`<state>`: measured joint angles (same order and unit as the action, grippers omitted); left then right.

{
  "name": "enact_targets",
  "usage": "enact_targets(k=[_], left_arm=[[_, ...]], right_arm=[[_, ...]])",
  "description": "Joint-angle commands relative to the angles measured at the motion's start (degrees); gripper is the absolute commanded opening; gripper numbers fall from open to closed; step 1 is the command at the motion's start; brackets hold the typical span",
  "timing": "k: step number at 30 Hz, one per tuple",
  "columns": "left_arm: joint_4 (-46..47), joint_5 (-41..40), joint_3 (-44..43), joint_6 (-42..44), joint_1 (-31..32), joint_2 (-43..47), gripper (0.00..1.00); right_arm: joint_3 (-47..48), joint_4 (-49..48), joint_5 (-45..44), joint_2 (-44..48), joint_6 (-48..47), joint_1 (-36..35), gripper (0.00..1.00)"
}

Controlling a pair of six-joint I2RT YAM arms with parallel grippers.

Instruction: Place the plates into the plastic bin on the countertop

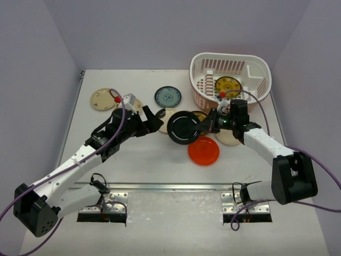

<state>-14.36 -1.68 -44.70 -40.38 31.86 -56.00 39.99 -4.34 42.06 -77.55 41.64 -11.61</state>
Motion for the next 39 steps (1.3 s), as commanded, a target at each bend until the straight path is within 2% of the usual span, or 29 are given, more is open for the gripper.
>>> enact_targets(k=[1, 2, 4, 6, 9, 13, 18, 22, 27, 28, 29, 30, 31, 34, 36, 39], left_arm=[[-12.80, -19.52, -3.76, 2.79, 0.14, 8.65, 1.00], [-12.96, -20.14, -2.86, 3.32, 0.14, 10.84, 1.00], [-12.70, -20.48, -1.36, 4.96, 0.13, 12.08, 1.00], [-12.44, -20.79, 0.89, 5.29, 0.05, 10.92, 1.00], [-9.68, -17.88, 3.82, 4.33, 0.05, 7.55, 1.00], [-2.81, -11.70, 7.33, 3.12, 0.14, 2.84, 1.00], [0.82, -6.94, 4.02, 3.74, 0.14, -4.37, 1.00], [2.50, -6.69, 1.62, 5.18, 0.14, -8.45, 1.00], [4.51, -6.72, 2.07, 5.58, 0.09, -11.50, 1.00], [4.59, -6.89, 2.15, 5.61, 0.11, -12.02, 1.00], [4.74, -7.14, 2.30, 5.66, 0.06, -12.67, 1.00], [4.89, -7.31, 2.33, 5.67, 0.05, -12.98, 1.00], [4.91, -7.56, 2.26, 5.67, 0.05, -13.31, 1.00], [5.65, -8.07, 2.16, 5.82, 0.05, -14.35, 1.00], [6.32, -8.69, 1.98, 5.91, 0.11, -15.37, 1.00], [6.56, -10.37, -0.42, 5.65, -0.04, -20.54, 1.00]], right_arm=[[8.04, 4.43, -25.31, 5.89, 11.98, 11.97, 0.00], [10.29, 6.01, -28.36, 5.60, 13.95, 14.10, 0.00], [13.40, 7.21, -41.27, 4.14, 20.57, 16.45, 0.00], [19.14, 8.72, -50.03, 1.12, 23.85, 16.97, 0.00], [30.44, 11.66, -55.34, -9.84, 25.70, 16.98, 0.00], [46.69, 14.18, -57.26, -27.61, 23.58, 16.98, 0.00], [52.11, 13.04, -61.83, -35.47, 20.06, 16.98, 0.00], [57.37, 13.46, -59.30, -41.99, 16.83, 16.98, 0.00], [56.78, 9.58, -56.66, -45.55, 13.77, 16.98, 0.02], [57.15, 9.70, -56.18, -46.08, 13.38, 16.98, 0.09], [57.85, 9.70, -55.27, -46.54, 12.87, 16.98, 0.24], [58.17, 9.81, -54.42, -46.69, 12.65, 16.98, 0.46], [58.27, 9.95, -53.83, -46.35, 12.44, 16.98, 0.63], [58.31, 11.03, -53.22, -43.40, 11.28, 16.82, 0.93], [58.56, 12.45, -53.20, -41.06, 10.32, 16.73, 0.98], [59.35, 17.48, -53.05, -35.48, 7.82, 16.26, 0.99]])
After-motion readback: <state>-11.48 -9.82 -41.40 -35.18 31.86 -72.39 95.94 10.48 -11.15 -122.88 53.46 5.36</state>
